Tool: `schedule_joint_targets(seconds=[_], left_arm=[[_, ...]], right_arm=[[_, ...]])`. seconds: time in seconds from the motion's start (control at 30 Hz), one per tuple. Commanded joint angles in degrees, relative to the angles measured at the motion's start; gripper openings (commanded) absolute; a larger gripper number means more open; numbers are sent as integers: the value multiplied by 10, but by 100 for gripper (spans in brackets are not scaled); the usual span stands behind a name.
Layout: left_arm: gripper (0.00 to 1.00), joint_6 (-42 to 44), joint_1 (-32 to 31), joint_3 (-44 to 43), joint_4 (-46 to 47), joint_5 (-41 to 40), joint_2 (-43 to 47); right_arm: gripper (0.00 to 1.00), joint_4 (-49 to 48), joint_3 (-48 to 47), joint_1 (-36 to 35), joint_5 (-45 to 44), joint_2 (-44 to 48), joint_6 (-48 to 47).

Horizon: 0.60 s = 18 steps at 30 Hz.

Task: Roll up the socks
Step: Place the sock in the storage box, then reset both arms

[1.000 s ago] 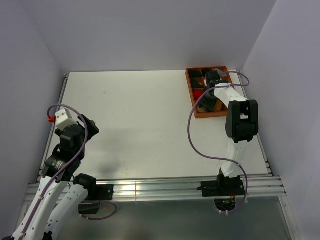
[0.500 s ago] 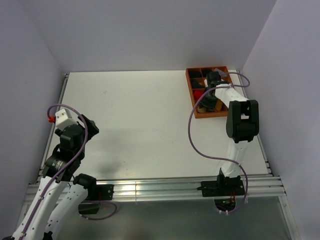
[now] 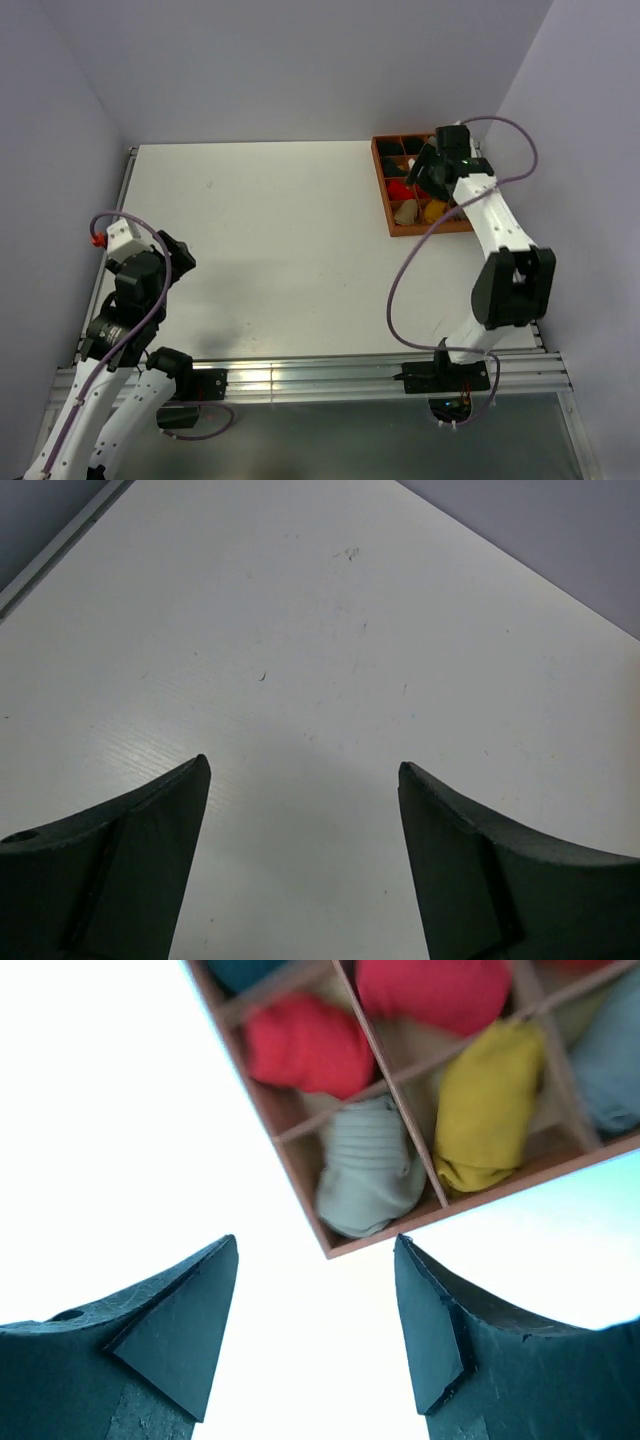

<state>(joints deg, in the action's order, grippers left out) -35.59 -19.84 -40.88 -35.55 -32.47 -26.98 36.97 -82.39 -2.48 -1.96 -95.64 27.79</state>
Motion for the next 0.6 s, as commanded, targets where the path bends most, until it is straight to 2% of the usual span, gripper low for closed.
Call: schedule_joint_targets(seconds=[0.0,0.23,0.3,0.4,0.5,0.57], left_arm=[[82,23,3,-47,-21,-8,-1],[84,62,3,-167,-73,4,-14],[84,71,3,-185,-87,10,-16],[86,82,3,-218,-101,21,-18],[86,86,3,-251,-122,19,-14],[87,89,3,-260,-134,13,-6]], right_arm=[[71,11,-10,5,-34,103,-11],[72,23,20,7,-97,355,-13],[83,24,37,7,-117,435,-12],[93,13,78,7,-148,519,-27],[99,0,113,7,-160,640,-53],[100,2,133,5,-169,680,-73]])
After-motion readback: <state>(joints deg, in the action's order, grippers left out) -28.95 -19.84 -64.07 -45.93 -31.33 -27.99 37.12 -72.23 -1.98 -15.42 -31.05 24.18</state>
